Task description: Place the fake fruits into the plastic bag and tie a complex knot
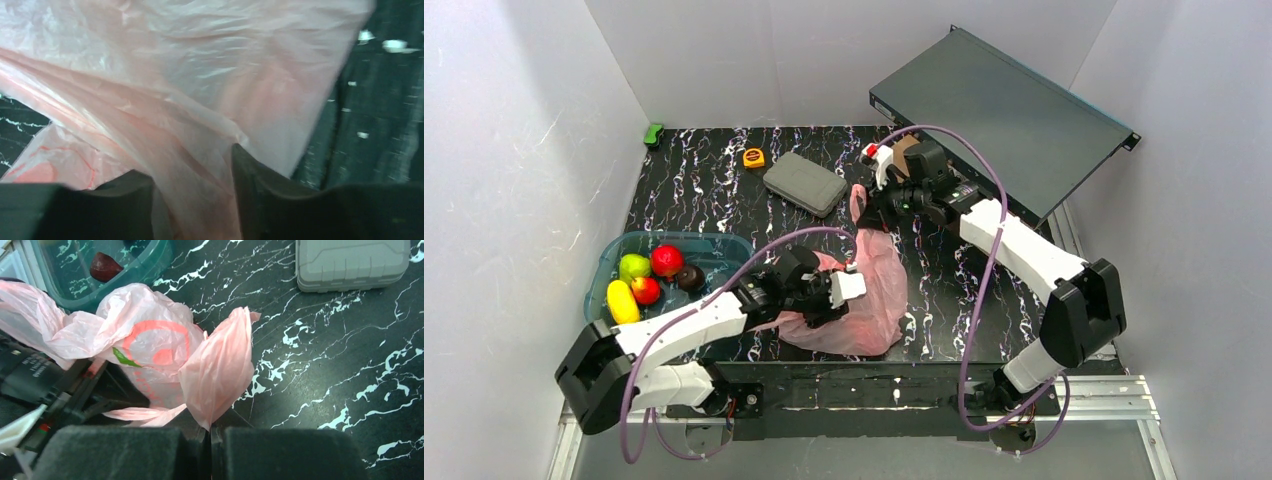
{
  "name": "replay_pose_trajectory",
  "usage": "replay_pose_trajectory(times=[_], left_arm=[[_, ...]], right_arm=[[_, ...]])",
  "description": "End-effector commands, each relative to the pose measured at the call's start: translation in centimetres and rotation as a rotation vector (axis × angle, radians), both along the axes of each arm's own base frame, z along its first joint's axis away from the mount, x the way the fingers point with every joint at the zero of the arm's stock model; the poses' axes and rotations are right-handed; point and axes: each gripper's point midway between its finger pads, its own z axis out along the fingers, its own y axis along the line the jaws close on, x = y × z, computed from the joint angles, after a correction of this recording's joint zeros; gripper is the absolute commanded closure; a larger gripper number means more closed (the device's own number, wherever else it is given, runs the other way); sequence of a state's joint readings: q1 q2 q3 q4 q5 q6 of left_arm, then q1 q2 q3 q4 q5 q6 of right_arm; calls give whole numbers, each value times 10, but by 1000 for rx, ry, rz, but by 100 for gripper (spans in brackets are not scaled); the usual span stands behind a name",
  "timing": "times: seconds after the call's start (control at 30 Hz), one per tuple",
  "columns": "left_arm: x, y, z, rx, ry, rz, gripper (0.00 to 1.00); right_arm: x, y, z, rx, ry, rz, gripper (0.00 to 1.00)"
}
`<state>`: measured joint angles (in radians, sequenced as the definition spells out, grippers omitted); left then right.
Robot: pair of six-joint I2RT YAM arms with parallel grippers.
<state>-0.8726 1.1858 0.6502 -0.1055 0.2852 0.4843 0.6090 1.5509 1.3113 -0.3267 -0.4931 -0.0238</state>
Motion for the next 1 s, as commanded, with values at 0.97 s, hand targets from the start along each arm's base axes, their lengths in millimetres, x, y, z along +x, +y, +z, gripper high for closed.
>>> replay_pose_trajectory(times=[0.97], left_arm=[[59,-12,228,-541,477,321,58]], right_arm=[[-80,25,65,87,-299,282,85]])
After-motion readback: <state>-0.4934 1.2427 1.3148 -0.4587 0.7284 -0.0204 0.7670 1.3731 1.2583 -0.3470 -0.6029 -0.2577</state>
